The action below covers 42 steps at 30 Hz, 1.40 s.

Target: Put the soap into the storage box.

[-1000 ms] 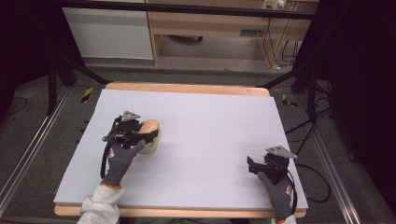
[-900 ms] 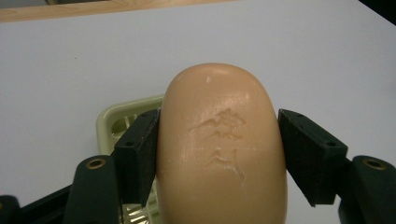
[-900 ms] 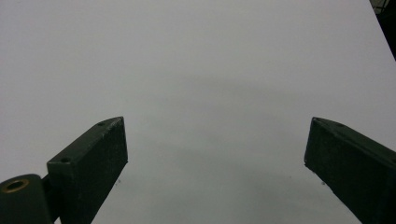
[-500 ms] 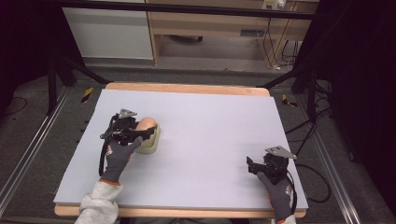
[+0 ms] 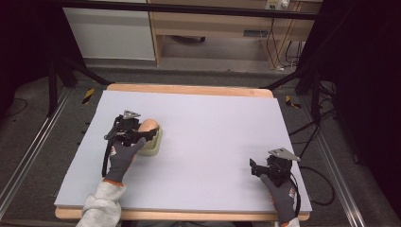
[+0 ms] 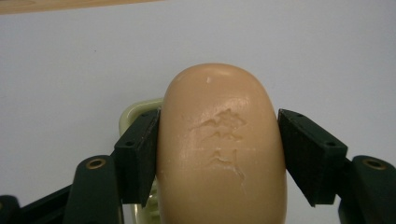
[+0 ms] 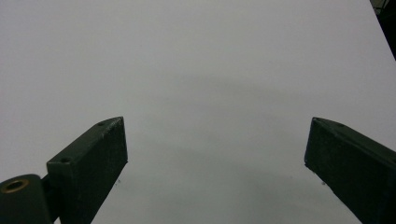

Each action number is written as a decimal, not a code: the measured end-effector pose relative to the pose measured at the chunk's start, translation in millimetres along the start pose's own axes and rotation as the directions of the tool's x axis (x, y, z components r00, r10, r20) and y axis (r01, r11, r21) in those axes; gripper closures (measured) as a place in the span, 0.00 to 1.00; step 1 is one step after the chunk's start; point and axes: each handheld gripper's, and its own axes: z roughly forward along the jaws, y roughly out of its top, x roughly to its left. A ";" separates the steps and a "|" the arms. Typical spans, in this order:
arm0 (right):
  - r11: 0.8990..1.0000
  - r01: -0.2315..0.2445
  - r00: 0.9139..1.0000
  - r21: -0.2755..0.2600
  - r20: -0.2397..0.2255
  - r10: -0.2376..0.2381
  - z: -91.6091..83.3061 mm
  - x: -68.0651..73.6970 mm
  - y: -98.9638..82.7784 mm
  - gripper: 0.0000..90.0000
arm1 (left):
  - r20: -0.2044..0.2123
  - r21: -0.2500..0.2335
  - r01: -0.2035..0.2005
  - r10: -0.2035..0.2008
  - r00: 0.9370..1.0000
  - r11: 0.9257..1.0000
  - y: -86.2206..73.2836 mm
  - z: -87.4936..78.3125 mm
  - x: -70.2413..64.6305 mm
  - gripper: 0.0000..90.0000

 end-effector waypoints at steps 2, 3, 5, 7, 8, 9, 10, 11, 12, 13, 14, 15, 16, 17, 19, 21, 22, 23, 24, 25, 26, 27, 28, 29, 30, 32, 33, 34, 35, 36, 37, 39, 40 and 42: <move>1.000 0.003 1.000 -0.001 0.001 -0.003 -0.1 -0.1 0.0 0.07 | -0.004 0.002 -0.001 0.001 1.000 1.000 -0.8 2.0 0.0 0.36; 1.000 0.003 1.000 -0.002 0.001 -0.003 -0.2 -0.1 0.0 0.07 | -0.005 0.006 -0.001 0.001 1.000 1.000 -1.2 2.9 0.1 0.36; 1.000 0.002 1.000 -0.001 0.001 -0.002 -0.1 -0.2 0.0 0.07 | -0.009 0.010 -0.005 0.005 1.000 1.000 -1.8 4.6 0.3 0.36; 1.000 0.002 1.000 0.001 -0.001 -0.002 0.0 0.0 0.0 0.07 | -0.015 0.019 -0.009 0.009 1.000 1.000 -2.5 6.7 1.3 0.36; 1.000 0.004 1.000 0.000 -0.001 -0.004 0.1 0.1 0.0 0.07 | -0.017 0.023 -0.010 0.010 1.000 1.000 -3.0 7.6 1.8 0.36; 1.000 0.004 1.000 0.000 -0.001 -0.004 0.1 0.1 0.0 0.07 | -0.018 0.021 -0.005 0.006 1.000 1.000 -3.5 8.9 2.0 0.36; 1.000 0.004 1.000 0.000 -0.001 -0.004 0.2 0.1 0.0 0.07 | -0.021 0.024 -0.006 0.007 1.000 1.000 -3.9 9.9 2.4 0.36; 1.000 0.003 1.000 0.000 -0.001 -0.003 0.1 0.0 -0.1 0.07 | -0.022 0.028 -0.008 0.009 1.000 1.000 -4.3 10.5 2.9 0.36; 1.000 0.003 1.000 0.000 -0.001 -0.003 0.2 0.0 -0.1 0.07 | -0.024 0.031 -0.009 0.010 1.000 0.999 -4.7 11.4 3.4 0.36; 1.000 0.003 1.000 0.001 -0.001 -0.003 0.2 0.1 -0.1 0.07 | -0.025 0.032 -0.007 0.008 1.000 0.999 -5.3 12.4 3.6 0.36; 1.000 0.004 1.000 0.000 0.000 -0.004 0.3 0.1 -0.1 0.07 | -0.026 0.034 -0.006 0.007 1.000 0.999 -5.7 13.4 3.9 0.36; 1.000 0.004 1.000 0.000 0.000 -0.004 0.3 0.2 -0.1 0.07 | -0.028 0.037 -0.008 0.009 1.000 0.999 -6.1 14.2 4.4 0.36; 1.000 0.004 1.000 0.001 0.000 -0.004 0.4 0.3 -0.1 0.07 | -0.028 0.041 -0.011 0.012 1.000 0.999 -6.5 14.6 5.0 0.36; 1.000 0.005 1.000 0.001 0.000 -0.005 0.3 0.3 -0.1 0.07 | -0.030 0.041 -0.008 0.009 1.000 0.999 -6.9 15.2 5.2 0.36; 1.000 0.003 1.000 0.000 0.000 -0.003 0.3 0.3 -0.1 0.07 | -0.033 0.046 -0.010 0.012 0.999 0.999 -7.6 15.9 5.8 0.36; 1.000 0.005 1.000 0.002 0.000 -0.005 0.4 0.3 -0.1 0.07 | -0.035 0.046 -0.009 0.011 0.999 0.999 -8.3 17.1 6.3 0.36; 1.000 0.005 1.000 0.002 0.000 -0.005 0.5 0.3 -0.1 0.07 | -0.035 0.050 -0.011 0.013 0.999 0.999 -8.5 17.4 6.7 0.36; 1.000 0.004 1.000 0.001 0.000 -0.004 0.5 0.4 -0.1 0.07 | -0.038 0.054 -0.013 0.015 0.999 0.998 -9.1 18.4 7.3 0.36; 1.000 0.004 1.000 0.000 -0.001 -0.004 0.3 0.2 -0.1 0.07 | -0.039 0.054 -0.012 0.014 0.999 0.998 -9.4 18.9 7.4 0.36; 1.000 0.003 1.000 0.001 -0.001 -0.003 0.3 0.2 0.0 0.07 | -0.041 0.056 -0.012 0.014 0.999 0.998 -9.7 19.3 7.7 0.36; 1.000 0.003 1.000 0.001 -0.002 -0.003 0.4 0.1 -0.1 0.07 | -0.042 0.056 -0.010 0.013 0.999 0.998 -10.0 19.9 7.9 0.36; 1.000 0.003 1.000 0.001 -0.002 -0.003 0.4 0.1 -0.1 0.07 | -0.045 0.055 -0.008 0.010 0.999 0.998 -10.4 20.5 8.0 0.36; 1.000 0.004 1.000 0.001 -0.001 -0.004 0.4 0.1 -0.1 0.07 | -0.046 0.056 -0.009 0.011 0.999 0.998 -10.6 20.8 8.0 0.36; 1.000 0.004 1.000 0.001 -0.001 -0.004 0.4 0.2 -0.1 0.07 | -0.047 0.059 -0.010 0.013 0.999 0.998 -11.0 21.9 7.9 0.36; 1.000 0.004 1.000 0.001 -0.001 -0.004 0.4 0.2 -0.1 0.07 | -0.047 0.059 -0.010 0.013 0.999 0.998 -11.0 21.9 7.9 0.36; 1.000 0.005 1.000 0.001 -0.002 -0.005 0.5 0.3 -0.1 0.07 | -0.048 0.064 -0.017 0.020 0.999 0.998 -11.5 23.0 8.1 0.36; 1.000 0.005 1.000 0.002 -0.002 -0.005 0.5 0.4 -0.1 0.07 | -0.048 0.066 -0.016 0.019 0.999 0.998 -11.8 23.8 7.9 0.36; 1.000 0.005 1.000 0.002 -0.002 -0.005 0.5 0.5 -0.1 0.07 | -0.049 0.069 -0.018 0.021 0.999 0.997 -12.1 24.3 7.9 0.36; 1.000 0.005 1.000 0.002 -0.002 -0.005 0.5 0.5 -0.1 0.07 | -0.050 0.072 -0.018 0.021 0.999 0.997 -12.4 24.8 7.9 0.36; 1.000 0.005 1.000 0.002 -0.002 -0.005 0.5 0.4 -0.1 0.07 | -0.050 0.072 -0.018 0.022 0.999 0.997 -12.7 25.4 7.9 0.36; 1.000 0.005 1.000 0.002 -0.002 -0.005 0.5 0.3 -0.1 0.07 | -0.050 0.073 -0.019 0.023 0.998 0.997 -12.9 25.7 7.9 0.36; 1.000 0.005 1.000 0.002 -0.002 -0.005 0.5 0.4 -0.1 0.07 | -0.051 0.074 -0.018 0.022 0.998 0.997 -13.2 26.5 7.6 0.36; 1.000 0.005 1.000 0.003 -0.001 -0.005 0.6 0.5 -0.2 0.07 | -0.052 0.076 -0.019 0.023 0.998 0.997 -13.3 26.8 7.4 0.36; 1.000 0.005 1.000 0.003 -0.001 -0.005 0.6 0.6 -0.2 0.07 | -0.052 0.079 -0.020 0.025 0.998 0.997 -13.7 27.6 7.2 0.36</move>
